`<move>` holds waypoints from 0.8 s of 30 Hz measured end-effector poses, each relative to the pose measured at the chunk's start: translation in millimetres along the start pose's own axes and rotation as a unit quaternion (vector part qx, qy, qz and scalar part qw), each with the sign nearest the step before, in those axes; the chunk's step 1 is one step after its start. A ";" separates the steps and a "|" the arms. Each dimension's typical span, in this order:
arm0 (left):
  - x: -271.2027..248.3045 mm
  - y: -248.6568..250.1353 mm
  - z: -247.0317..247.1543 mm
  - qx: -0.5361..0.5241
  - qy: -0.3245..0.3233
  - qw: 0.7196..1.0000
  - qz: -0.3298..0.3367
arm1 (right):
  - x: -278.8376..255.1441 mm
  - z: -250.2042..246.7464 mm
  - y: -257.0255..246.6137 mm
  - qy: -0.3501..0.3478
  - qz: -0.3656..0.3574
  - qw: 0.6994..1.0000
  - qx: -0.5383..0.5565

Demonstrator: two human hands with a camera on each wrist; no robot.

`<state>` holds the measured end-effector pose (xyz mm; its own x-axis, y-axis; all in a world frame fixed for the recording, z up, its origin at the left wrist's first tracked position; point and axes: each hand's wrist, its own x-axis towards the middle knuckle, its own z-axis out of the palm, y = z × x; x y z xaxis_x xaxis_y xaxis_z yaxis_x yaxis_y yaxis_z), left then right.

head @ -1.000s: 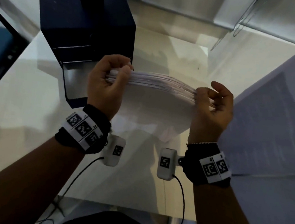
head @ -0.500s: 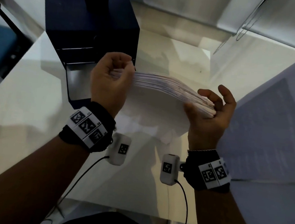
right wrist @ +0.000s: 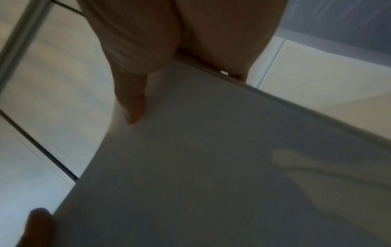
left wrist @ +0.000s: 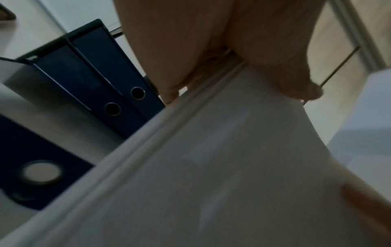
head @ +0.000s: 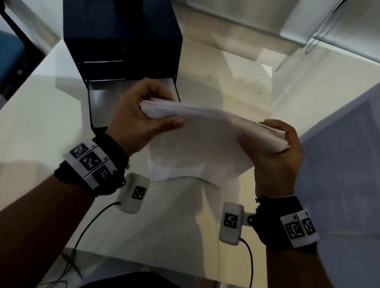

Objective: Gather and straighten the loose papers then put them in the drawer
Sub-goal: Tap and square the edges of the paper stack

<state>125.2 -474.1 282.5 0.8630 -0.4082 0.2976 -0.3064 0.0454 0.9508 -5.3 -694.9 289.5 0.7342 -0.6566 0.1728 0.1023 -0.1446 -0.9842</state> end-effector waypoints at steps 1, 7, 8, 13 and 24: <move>-3.4 -1.4 0.7 -0.020 -0.011 1.000 -0.006 | -1.8 0.4 0.3 0.014 0.003 1.000 0.019; -9.1 -1.1 27.2 0.006 0.090 0.996 0.023 | -6.4 19.0 -2.0 0.094 -0.018 0.994 0.054; -8.2 -0.8 28.6 0.004 0.097 0.995 0.030 | -5.6 19.0 -1.3 0.113 -0.021 0.991 0.063; -1.7 -4.8 21.7 -0.043 0.055 0.998 -0.002 | -4.8 16.9 -1.2 0.098 -0.015 0.993 0.057; 5.5 -2.0 27.6 -0.077 0.140 0.987 -0.006 | -1.1 14.9 2.0 0.110 -0.017 0.991 0.068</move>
<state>119.5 -501.6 279.8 0.9500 -0.1417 0.2783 -0.2500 0.1889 0.9496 4.1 -683.4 286.8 0.5665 -0.8004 0.1960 0.2252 -0.0784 -0.9712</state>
